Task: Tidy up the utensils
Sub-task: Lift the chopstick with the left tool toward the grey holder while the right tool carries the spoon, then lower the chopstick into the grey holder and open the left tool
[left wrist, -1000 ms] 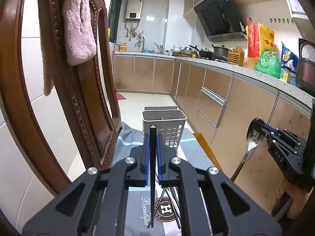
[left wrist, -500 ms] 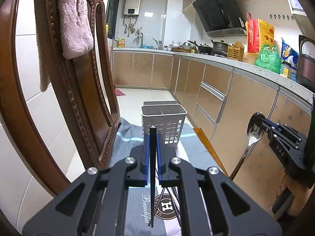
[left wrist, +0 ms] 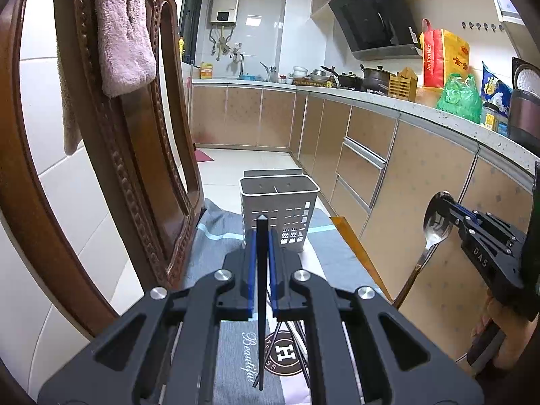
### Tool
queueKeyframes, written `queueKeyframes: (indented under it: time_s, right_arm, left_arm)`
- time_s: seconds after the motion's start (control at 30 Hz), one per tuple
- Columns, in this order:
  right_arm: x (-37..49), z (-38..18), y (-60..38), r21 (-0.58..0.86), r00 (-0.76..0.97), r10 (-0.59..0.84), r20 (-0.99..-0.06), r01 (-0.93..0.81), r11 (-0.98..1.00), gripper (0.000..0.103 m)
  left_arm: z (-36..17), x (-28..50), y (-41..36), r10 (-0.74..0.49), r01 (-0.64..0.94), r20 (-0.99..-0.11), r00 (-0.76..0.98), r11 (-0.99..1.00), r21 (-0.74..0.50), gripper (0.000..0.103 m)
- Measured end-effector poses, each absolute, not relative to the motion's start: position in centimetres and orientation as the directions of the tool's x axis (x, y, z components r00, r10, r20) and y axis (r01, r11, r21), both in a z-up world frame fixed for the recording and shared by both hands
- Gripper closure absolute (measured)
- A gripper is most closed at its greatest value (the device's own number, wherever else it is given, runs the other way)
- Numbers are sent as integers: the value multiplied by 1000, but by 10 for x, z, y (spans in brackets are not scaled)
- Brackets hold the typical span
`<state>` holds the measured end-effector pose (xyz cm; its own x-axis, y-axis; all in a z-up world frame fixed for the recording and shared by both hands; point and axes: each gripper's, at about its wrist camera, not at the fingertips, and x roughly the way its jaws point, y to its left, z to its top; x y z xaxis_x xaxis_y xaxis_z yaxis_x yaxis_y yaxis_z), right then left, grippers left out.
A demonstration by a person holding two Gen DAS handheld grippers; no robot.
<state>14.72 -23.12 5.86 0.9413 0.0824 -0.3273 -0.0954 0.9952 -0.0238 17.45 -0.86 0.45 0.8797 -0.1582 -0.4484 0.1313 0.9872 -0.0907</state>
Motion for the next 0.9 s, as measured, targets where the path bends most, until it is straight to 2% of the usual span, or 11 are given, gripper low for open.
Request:
queueKeyframes:
  time_s: [0.17,0.3,0.4,0.5,0.63,0.73,0.9]
  right_arm:
    - [157,46,-234,-9,940,83,-331,-92,996,98]
    - [172,36,-240,14,932,85,-352,-85,996,98]
    - [179,33,-248,40,934,80,-347,-71,997,98]
    - [188,29,-257,67,935,73,-347,-54,996,98]
    - [199,23,-265,91,932,68,-356,-38,995,98]
    - [206,20,-270,109,932,69,-356,-32,994,98]
    - [211,17,-275,120,934,75,-349,-35,992,98]
  left_arm:
    - [9,178,-4,-172,132,-438,882,984,-121,96]
    - [48,193,-1,-160,120,-369,916,984,-129,96]
    - [93,218,6,-177,126,-284,942,974,-191,96]
    - [125,246,10,-187,128,-238,953,962,-243,96]
    - [153,293,9,-125,78,-173,977,964,-255,96]
    - [148,329,6,-79,33,-160,984,961,-274,96]
    - [107,389,-5,-27,-33,-209,978,960,-278,96]
